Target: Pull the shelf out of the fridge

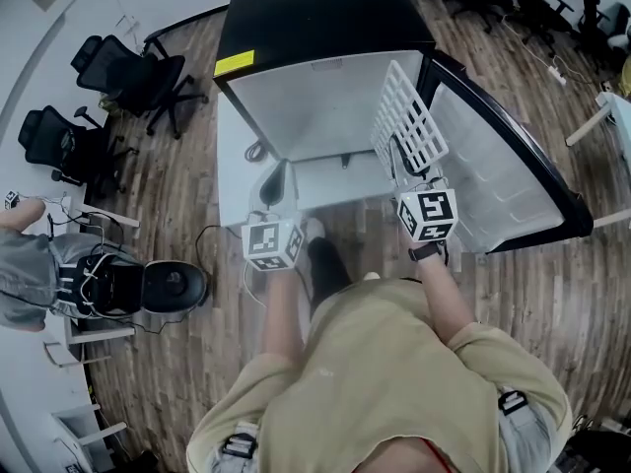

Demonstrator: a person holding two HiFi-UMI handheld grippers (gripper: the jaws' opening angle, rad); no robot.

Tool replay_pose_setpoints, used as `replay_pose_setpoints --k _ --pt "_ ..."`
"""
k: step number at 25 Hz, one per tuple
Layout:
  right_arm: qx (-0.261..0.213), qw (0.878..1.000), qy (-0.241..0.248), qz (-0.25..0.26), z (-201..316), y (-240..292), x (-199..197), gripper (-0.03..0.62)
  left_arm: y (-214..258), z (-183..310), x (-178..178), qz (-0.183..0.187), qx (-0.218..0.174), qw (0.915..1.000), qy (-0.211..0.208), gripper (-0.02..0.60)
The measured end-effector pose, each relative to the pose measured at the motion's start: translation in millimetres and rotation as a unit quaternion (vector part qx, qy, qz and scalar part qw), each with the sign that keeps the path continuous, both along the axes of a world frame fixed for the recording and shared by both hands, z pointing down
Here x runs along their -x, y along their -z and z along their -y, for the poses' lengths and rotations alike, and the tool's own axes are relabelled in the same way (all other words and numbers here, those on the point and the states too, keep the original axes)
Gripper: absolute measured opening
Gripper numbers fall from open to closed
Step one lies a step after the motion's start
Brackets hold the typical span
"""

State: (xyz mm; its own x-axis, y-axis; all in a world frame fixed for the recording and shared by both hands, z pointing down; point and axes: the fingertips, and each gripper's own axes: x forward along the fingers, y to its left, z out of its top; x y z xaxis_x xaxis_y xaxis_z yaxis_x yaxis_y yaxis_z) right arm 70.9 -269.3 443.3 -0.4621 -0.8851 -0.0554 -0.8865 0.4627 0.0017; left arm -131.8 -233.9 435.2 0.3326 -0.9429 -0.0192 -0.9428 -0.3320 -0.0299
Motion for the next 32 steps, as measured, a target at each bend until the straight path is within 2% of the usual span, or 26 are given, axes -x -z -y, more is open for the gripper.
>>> replay_pose_setpoints --k 4,6,15,21,32 --pt "-0.017 0.998 -0.024 -0.061 -6.1 2.9 -10.7 0.028 4.0 1.9 0.5 0.003 -0.004 1.0000 0.001 0.002" --pt "-0.019 0.997 -0.026 -0.071 -7.4 0.9 -10.2 0.028 4.9 3.8 0.7 0.003 -0.006 1.0000 0.001 0.002" --pt "0.002 0.999 -0.019 -0.037 -2.8 -7.6 -9.6 0.029 1.2 4.9 -4.4 0.003 -0.004 1.0000 -0.005 0.002" --pt "-0.024 0.999 -0.020 -0.027 -7.8 1.0 -2.6 0.029 -4.1 3.2 -5.8 0.004 0.001 1.0000 -0.004 0.002" --pt "-0.032 0.999 -0.021 -0.013 -8.5 7.7 -6.4 0.028 -8.1 0.9 -14.0 0.007 0.003 0.9999 -0.012 0.002"
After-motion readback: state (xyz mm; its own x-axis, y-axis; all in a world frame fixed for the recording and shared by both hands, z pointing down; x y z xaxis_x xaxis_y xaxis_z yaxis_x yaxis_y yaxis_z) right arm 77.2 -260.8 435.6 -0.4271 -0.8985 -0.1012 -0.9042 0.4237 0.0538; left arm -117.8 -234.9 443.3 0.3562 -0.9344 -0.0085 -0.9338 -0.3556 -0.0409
